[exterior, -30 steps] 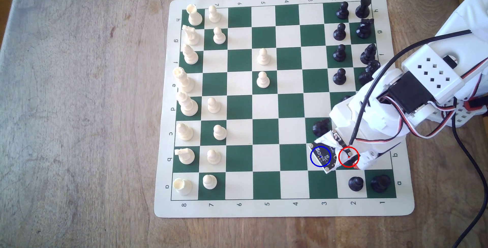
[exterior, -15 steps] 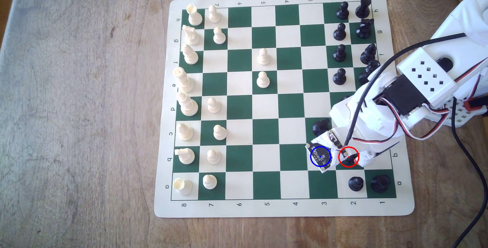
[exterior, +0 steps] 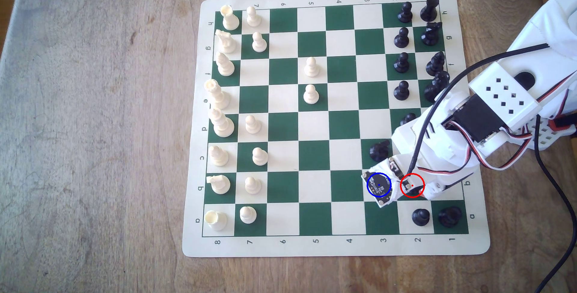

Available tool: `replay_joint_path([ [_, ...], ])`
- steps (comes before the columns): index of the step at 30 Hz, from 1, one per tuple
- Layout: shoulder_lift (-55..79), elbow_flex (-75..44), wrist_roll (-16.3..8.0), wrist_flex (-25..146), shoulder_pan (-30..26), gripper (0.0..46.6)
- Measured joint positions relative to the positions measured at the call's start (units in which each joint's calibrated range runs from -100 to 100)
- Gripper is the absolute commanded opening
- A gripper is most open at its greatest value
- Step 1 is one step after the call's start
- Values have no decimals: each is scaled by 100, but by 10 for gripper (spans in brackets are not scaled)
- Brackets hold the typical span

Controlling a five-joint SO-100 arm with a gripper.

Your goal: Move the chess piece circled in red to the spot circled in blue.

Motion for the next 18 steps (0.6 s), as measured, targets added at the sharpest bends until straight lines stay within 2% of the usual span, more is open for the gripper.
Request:
replay_joint_path([
  [18, 0, 0, 0, -64, 0, 55],
])
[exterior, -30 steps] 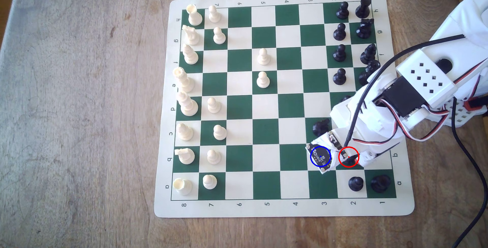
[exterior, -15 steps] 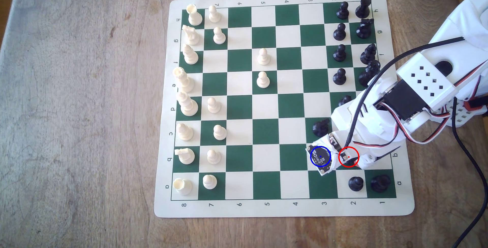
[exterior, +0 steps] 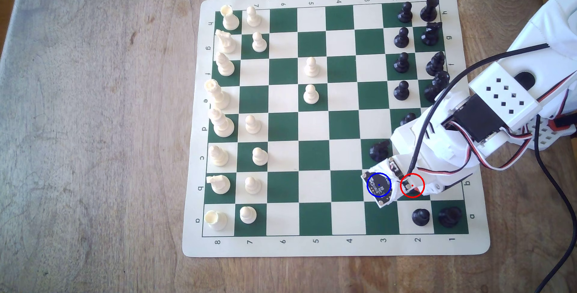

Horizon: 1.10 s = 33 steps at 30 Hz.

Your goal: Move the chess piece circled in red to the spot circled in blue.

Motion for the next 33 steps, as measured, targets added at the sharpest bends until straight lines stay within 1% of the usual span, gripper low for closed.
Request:
replay_joint_path([
  [3, 0, 0, -15, 0, -7, 36],
  [9, -84, -99, -103, 255, -66, 21],
  [11, -243, -271, -93, 446, -66, 18],
  [16, -654, -741, -156, 972, -66, 15],
  [20, -721, -1193, -186, 1235, -66, 13],
  [25, -360, -1563, -215, 1195, -66, 9],
  [27, -67, -1654, -190, 1060, -59, 7],
  [30, 461, -1663, -215, 829, 140, 6],
  [33, 804, -1663, -166, 590, 243, 6],
])
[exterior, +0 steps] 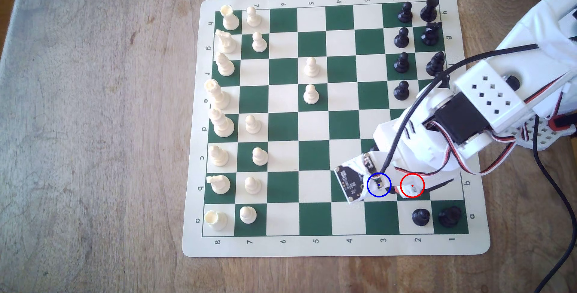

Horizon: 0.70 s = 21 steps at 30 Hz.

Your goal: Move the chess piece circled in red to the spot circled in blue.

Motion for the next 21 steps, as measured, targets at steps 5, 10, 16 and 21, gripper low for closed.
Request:
replay_joint_path([
  [5, 285, 0, 15, -271, 177, 5],
  [10, 528, -18, 20, -414, 295, 4],
  [16, 729, -18, 54, -486, 339, 9],
  [21, 913, -18, 54, -526, 339, 9],
])
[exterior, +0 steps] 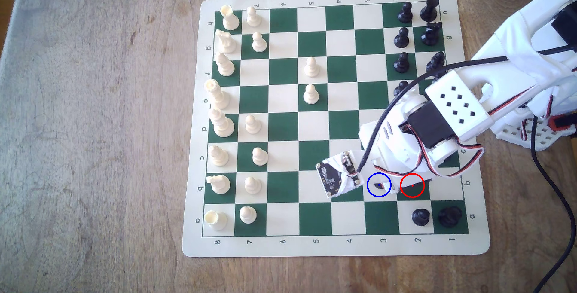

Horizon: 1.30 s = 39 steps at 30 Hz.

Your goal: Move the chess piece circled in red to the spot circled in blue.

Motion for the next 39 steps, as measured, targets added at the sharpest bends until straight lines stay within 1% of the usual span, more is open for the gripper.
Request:
replay_joint_path([
  [3, 0, 0, 0, 0, 0, 8],
  [11, 142, -145, 0, 0, 0, 43],
  [14, 142, -145, 0, 0, 0, 85],
  [16, 142, -145, 0, 0, 0, 143],
  [17, 142, -145, 0, 24, 0, 199],
  [19, 151, -145, 0, 120, 0, 229],
  [21, 67, -145, 20, 159, 22, 239],
  [24, -385, -145, 10, 247, 184, 240],
  [27, -913, -136, 78, 598, 280, 241],
  [29, -1131, -136, 88, 789, 280, 243],
  [32, -1416, -136, 88, 1076, 280, 259],
  [39, -1986, -63, 49, 1625, 103, 259],
])
